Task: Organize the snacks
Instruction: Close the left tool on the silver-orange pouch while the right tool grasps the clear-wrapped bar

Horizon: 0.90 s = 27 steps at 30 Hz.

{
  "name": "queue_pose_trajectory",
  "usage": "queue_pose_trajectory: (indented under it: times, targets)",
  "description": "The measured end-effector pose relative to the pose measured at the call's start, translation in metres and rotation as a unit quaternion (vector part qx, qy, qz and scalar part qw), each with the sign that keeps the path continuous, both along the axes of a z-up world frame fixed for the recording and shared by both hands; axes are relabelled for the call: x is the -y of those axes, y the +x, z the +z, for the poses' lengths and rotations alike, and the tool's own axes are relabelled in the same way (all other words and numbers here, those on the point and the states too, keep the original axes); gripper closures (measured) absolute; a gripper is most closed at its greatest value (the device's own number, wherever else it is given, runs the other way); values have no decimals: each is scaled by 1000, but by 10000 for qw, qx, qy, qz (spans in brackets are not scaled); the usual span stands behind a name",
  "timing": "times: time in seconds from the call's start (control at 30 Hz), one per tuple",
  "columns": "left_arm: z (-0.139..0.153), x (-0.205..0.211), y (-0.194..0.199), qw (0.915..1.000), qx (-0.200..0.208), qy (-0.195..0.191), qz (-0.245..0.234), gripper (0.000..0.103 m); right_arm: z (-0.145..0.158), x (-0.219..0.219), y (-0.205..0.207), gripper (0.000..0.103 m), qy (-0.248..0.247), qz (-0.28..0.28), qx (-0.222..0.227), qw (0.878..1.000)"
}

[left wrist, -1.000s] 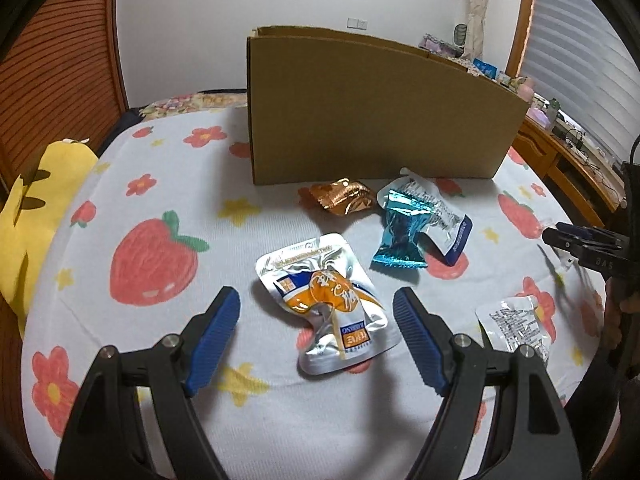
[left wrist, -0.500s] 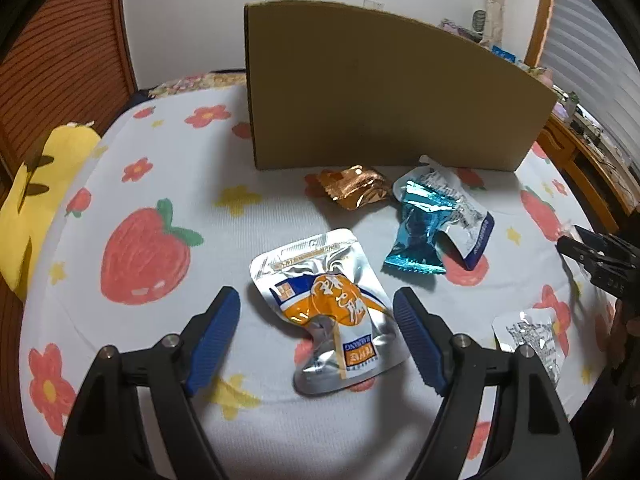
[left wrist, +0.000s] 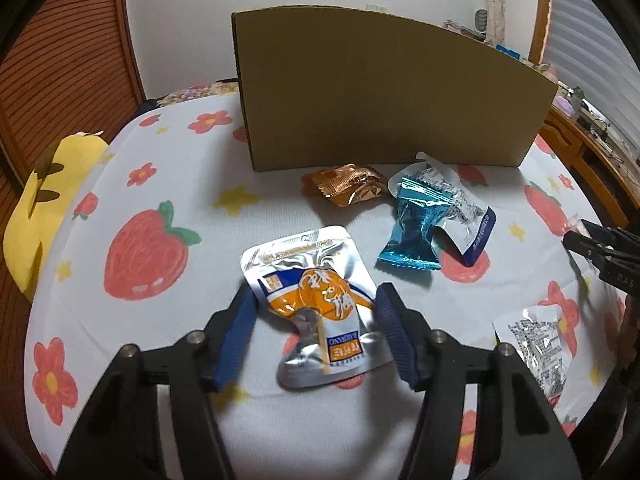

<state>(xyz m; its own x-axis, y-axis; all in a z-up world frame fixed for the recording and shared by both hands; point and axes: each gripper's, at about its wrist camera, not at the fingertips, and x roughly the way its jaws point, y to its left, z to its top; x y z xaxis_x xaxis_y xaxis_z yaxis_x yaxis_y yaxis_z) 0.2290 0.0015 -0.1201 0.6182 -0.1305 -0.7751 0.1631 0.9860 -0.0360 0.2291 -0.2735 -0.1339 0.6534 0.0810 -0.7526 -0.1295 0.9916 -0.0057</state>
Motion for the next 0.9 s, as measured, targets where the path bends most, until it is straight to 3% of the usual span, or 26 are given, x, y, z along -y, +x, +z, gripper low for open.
queue_pose_trajectory:
  times: [0.07,0.2,0.43,0.9]
  targets:
    - [2,0,-1,10000,61,42,22,57,0,0,-1,49,-9,4,4,10000]
    - [4,2,-5,9998,40,57,-160,66,0,-1,-1,49,12,-4,8,10000]
    - [10,8,-20,9986,251,305,-340,68,0,-3,0,49,-5,-11,9,10000]
    - [25,0,-37,9980,603,18,-205,70,0,-2,0,49,3,-10,5,10000]
